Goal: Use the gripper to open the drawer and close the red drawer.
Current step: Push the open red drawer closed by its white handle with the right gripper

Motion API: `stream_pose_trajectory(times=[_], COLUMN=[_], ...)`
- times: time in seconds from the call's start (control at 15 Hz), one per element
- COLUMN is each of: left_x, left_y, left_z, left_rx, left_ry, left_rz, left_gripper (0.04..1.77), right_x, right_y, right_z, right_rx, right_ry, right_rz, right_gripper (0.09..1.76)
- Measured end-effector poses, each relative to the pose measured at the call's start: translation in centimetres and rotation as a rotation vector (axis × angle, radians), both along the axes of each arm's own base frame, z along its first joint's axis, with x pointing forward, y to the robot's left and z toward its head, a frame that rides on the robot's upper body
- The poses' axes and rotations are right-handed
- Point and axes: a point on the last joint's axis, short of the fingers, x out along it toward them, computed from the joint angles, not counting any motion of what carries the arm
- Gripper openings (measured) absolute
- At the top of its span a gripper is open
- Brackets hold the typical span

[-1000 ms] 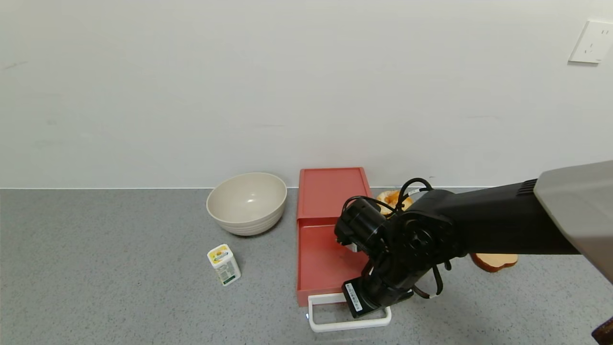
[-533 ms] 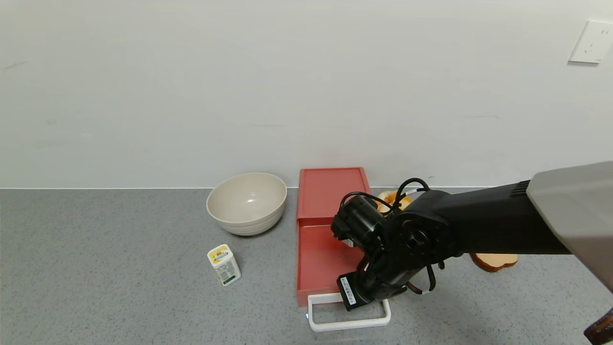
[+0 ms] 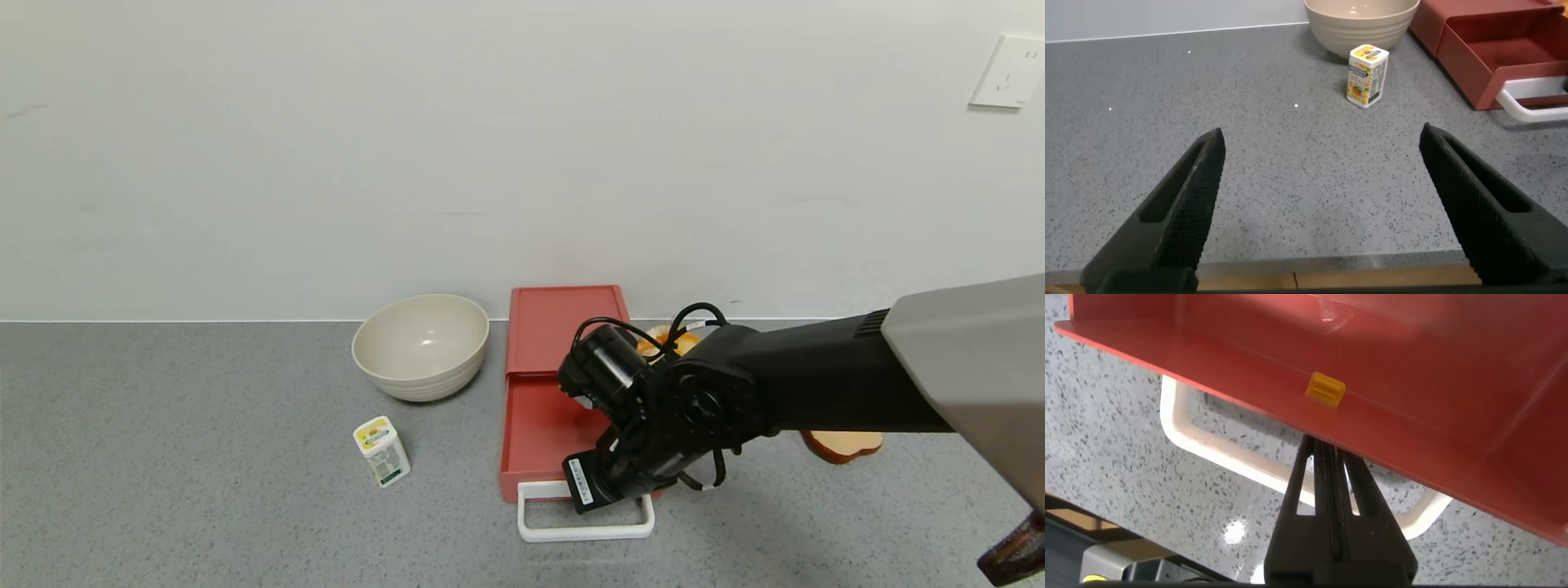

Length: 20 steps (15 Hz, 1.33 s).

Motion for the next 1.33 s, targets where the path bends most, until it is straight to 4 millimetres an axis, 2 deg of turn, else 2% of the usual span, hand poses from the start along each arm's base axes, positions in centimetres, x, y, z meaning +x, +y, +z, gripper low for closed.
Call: stream_pose_trajectory(times=[0.6,1.33], left_x=[0.0,0.0], left_y=[0.0,0.0], left_z=[0.0,0.0], left_rx=[0.000,0.000], left_ry=[0.001,0.001], left_rz=[0.000,0.000], left_gripper=[1.72,1.72], right_x=[2.5,6.7], right_y=[0.7,1.0], right_z=[0.5,0.7], right_rx=[0.022,0.056], right_ry=[-0.078,-0.180], right_rz=[-0.031,-0.020], right_gripper=[0.12,0.12])
